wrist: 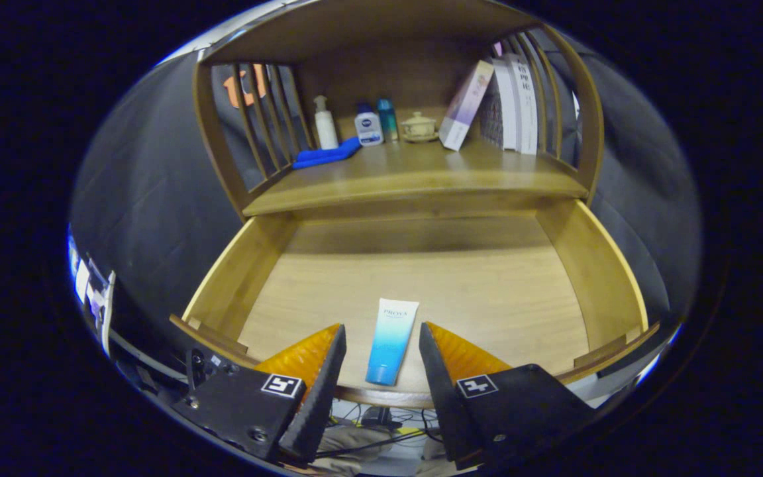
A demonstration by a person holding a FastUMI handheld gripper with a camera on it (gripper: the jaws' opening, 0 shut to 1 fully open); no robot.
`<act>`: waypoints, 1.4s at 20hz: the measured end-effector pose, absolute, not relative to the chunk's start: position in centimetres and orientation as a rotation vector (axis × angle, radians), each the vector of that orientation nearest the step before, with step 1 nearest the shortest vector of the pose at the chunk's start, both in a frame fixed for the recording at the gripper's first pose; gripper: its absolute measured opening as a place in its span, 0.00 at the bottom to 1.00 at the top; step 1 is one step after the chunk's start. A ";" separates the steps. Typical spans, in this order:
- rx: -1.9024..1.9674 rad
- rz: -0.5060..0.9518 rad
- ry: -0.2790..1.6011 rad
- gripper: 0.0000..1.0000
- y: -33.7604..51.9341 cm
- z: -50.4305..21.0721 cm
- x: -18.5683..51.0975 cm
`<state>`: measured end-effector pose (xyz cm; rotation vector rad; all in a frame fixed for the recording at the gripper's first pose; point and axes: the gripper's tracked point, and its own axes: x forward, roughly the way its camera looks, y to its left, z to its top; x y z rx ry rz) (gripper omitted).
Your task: Pull open the drawer, take out the items inside it, and place them on the countertop above the cabinet.
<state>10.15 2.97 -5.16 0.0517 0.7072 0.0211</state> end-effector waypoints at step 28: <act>0.100 -0.099 1.293 0.73 2.8 -12.1 14.7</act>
